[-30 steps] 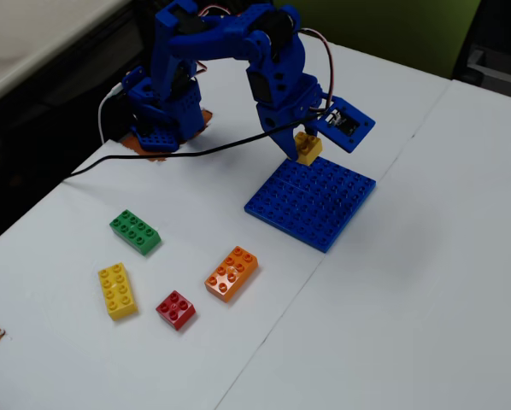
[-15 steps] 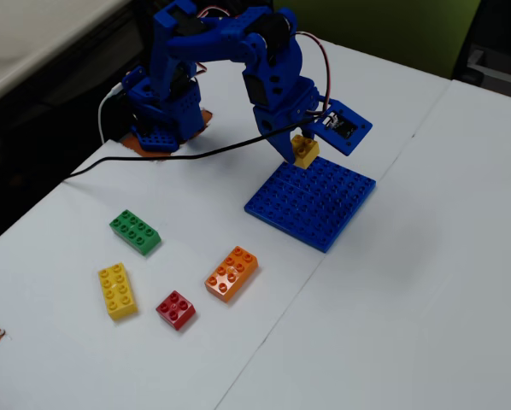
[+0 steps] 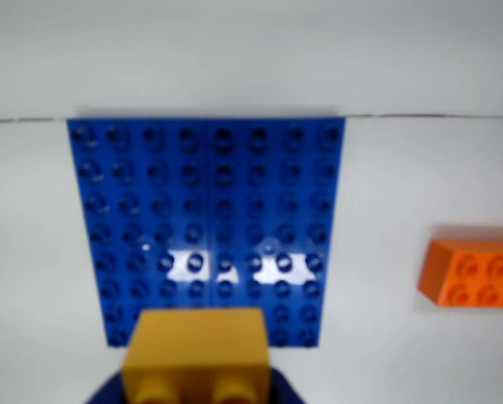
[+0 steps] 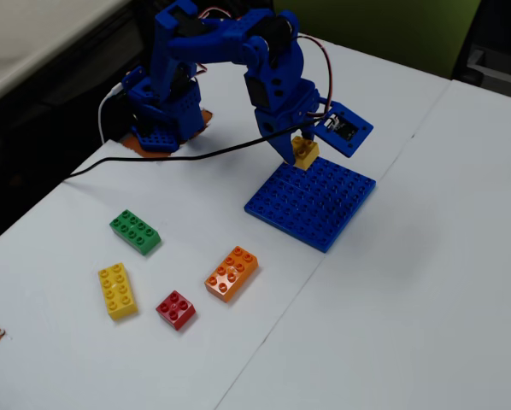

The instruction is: Pick up the 2x2 yellow block and go up the 8x8 blue block.

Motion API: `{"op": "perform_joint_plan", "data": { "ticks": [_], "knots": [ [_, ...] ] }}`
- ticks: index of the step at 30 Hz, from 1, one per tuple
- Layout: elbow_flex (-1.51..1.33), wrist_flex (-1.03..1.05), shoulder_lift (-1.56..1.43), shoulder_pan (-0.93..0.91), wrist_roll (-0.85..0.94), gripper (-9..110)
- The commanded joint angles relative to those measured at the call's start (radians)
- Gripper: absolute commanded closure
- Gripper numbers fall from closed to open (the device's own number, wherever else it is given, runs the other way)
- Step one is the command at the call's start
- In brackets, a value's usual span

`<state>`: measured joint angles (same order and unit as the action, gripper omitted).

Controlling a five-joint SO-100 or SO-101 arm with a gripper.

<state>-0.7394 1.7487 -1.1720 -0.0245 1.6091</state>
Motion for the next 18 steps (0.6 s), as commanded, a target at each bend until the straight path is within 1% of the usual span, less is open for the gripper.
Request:
{"op": "perform_joint_plan", "data": {
  "ticks": [1, 18],
  "knots": [
    [0.023, 0.006, -0.009, 0.005, 0.006, 102],
    [0.023, 0.006, 0.0, 0.032, -0.003, 102]
  ]
}}
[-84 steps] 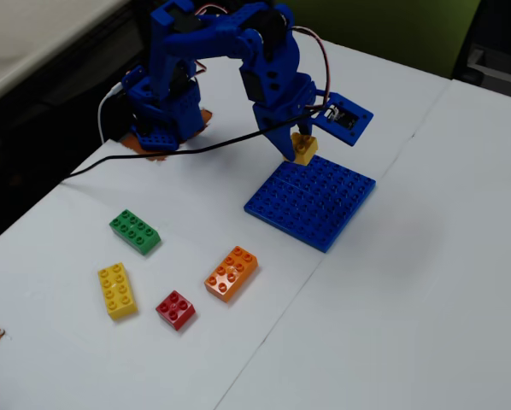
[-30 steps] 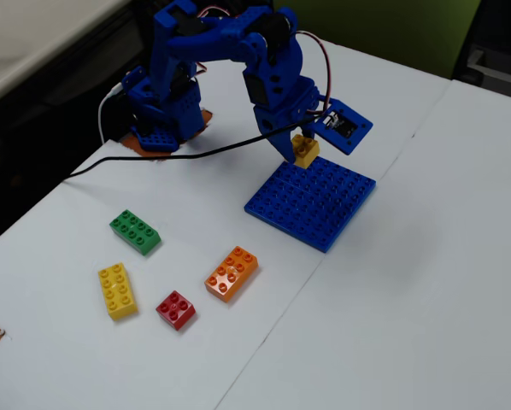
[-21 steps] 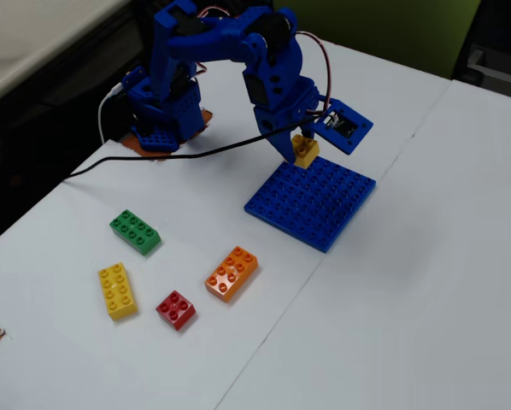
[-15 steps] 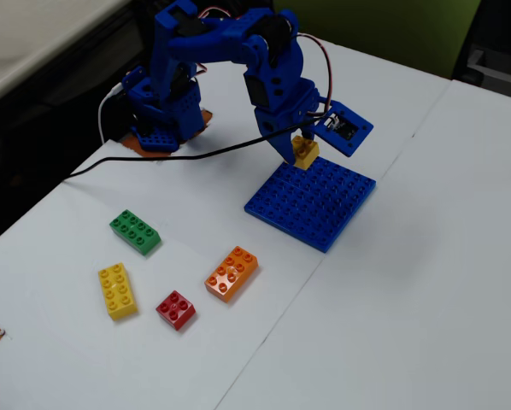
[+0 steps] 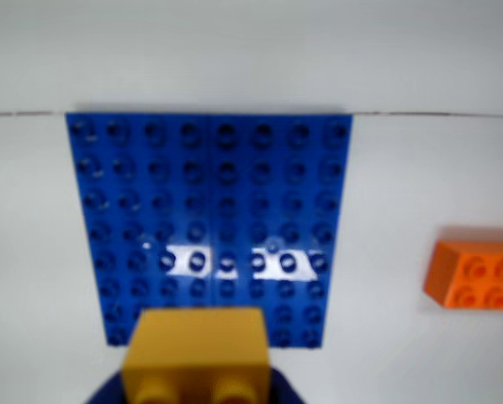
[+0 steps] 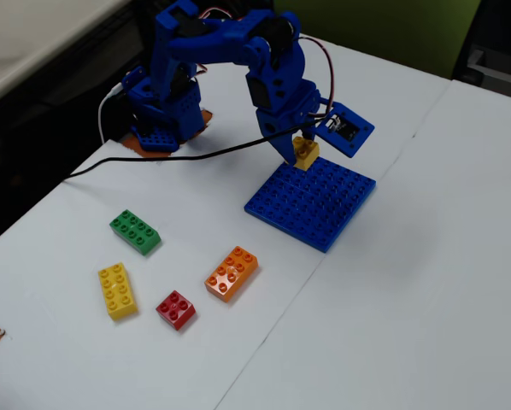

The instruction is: Pick up the 2x2 yellow block and go up the 8x8 blue block.

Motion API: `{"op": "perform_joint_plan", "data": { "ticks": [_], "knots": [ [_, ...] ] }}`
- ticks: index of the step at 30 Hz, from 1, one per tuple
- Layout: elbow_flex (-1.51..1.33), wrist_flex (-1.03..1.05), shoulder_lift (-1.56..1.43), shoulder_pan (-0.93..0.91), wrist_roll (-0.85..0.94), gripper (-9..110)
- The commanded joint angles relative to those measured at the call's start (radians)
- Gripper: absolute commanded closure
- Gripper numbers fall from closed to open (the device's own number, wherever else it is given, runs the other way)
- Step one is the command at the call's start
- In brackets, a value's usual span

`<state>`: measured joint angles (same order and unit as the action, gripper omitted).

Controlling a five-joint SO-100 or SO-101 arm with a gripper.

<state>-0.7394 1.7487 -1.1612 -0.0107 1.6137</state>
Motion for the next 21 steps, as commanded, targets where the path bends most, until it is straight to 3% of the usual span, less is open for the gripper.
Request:
{"op": "perform_joint_plan", "data": {
  "ticks": [1, 21],
  "knots": [
    [0.023, 0.006, -0.011, 0.023, -0.009, 102],
    [0.043, 0.006, 0.008, 0.031, -0.058, 102]
  ]
}}
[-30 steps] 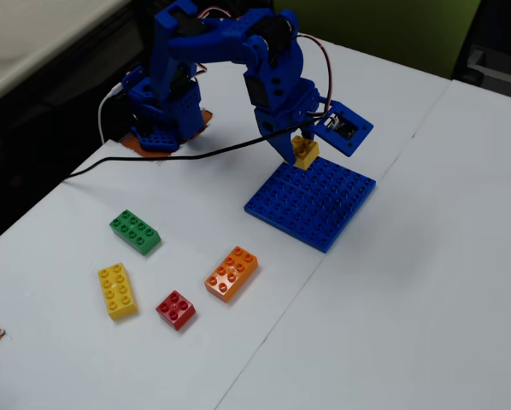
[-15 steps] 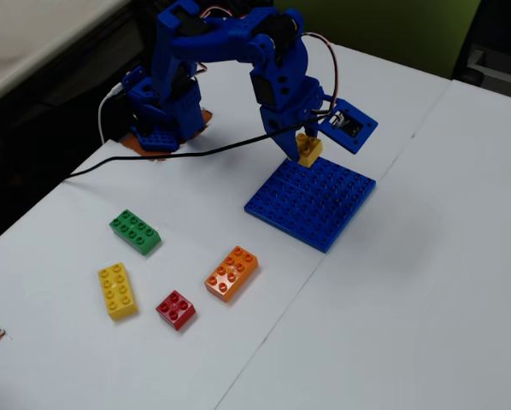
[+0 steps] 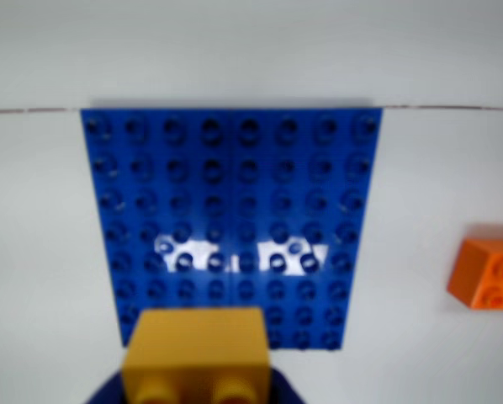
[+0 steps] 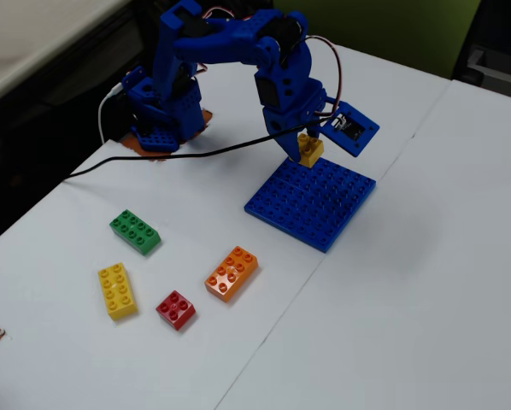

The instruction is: Pick up the 2x2 yellow block and go up the 8x8 blue block.

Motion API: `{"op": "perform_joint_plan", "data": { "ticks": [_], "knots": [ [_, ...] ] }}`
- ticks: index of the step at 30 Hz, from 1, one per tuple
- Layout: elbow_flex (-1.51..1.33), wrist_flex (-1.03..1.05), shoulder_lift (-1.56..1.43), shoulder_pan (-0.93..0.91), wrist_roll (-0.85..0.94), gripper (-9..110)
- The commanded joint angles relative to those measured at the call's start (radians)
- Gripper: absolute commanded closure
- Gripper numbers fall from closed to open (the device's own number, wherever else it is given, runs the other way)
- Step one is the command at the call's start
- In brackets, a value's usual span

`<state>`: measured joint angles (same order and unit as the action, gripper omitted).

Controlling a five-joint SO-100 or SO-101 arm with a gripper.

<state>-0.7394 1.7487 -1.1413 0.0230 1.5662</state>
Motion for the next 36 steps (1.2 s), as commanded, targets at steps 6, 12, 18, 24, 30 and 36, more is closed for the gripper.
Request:
{"op": "perform_joint_plan", "data": {
  "ticks": [6, 12, 18, 24, 30, 36],
  "knots": [
    [0.046, 0.006, -0.02, -0.006, -0.029, 102],
    [0.046, 0.006, -0.02, -0.006, -0.037, 102],
    [0.049, 0.005, -0.021, -0.006, -0.043, 102],
    [0.061, 0.005, -0.021, -0.006, -0.049, 102],
    [0.061, 0.005, -0.021, -0.006, -0.049, 102],
    [0.061, 0.005, -0.02, -0.006, -0.048, 102]
  ]
}}
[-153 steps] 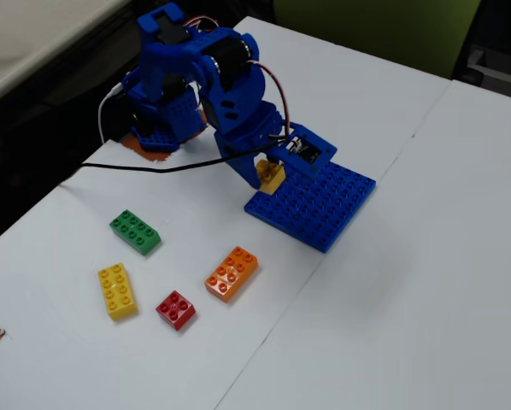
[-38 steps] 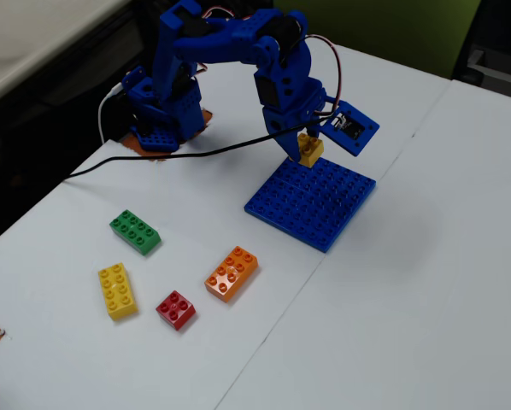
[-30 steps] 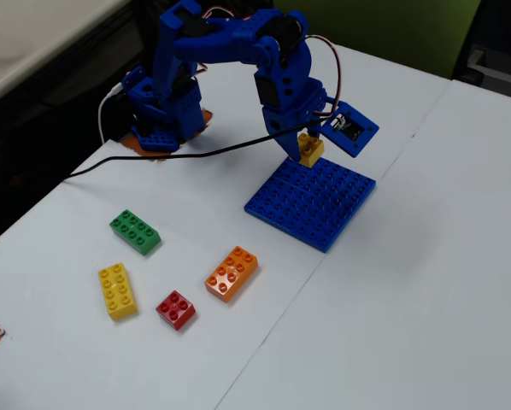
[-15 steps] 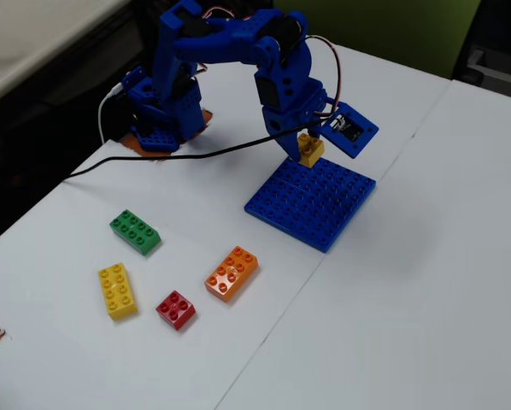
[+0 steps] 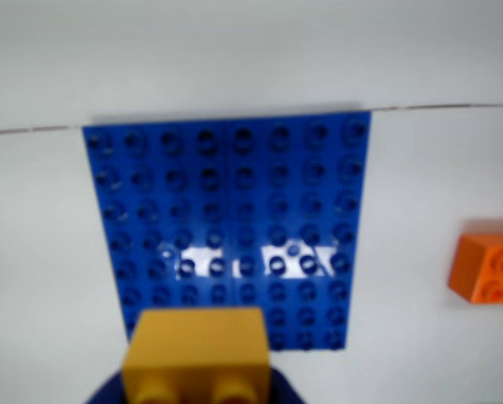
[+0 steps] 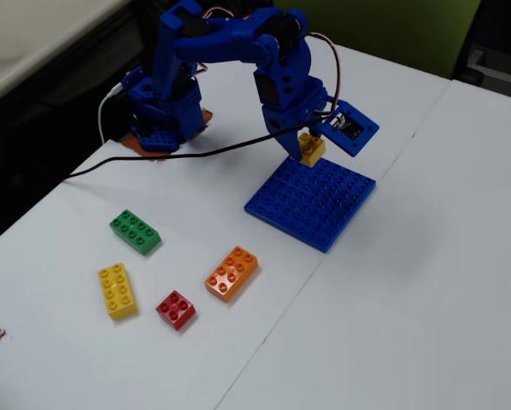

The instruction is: Pick up the 2x2 yellow block and go up the 8x8 blue block.

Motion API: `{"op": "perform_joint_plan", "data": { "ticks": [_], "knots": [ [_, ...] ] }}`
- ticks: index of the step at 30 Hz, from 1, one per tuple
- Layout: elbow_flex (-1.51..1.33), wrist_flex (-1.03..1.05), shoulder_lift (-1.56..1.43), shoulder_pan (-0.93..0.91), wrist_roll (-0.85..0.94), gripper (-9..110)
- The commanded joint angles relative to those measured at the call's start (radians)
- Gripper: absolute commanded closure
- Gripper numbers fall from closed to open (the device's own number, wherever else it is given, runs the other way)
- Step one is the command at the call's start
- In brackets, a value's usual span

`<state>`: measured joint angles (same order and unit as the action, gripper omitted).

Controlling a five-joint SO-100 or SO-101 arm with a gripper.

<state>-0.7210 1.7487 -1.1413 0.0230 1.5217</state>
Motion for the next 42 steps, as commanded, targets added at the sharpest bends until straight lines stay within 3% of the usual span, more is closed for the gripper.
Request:
{"op": "perform_joint_plan", "data": {
  "ticks": [1, 42],
  "knots": [
    [0.043, 0.005, -0.02, -0.006, 0.0, 102],
    [0.04, 0.005, -0.012, 0.0, 0.014, 101]
  ]
}}
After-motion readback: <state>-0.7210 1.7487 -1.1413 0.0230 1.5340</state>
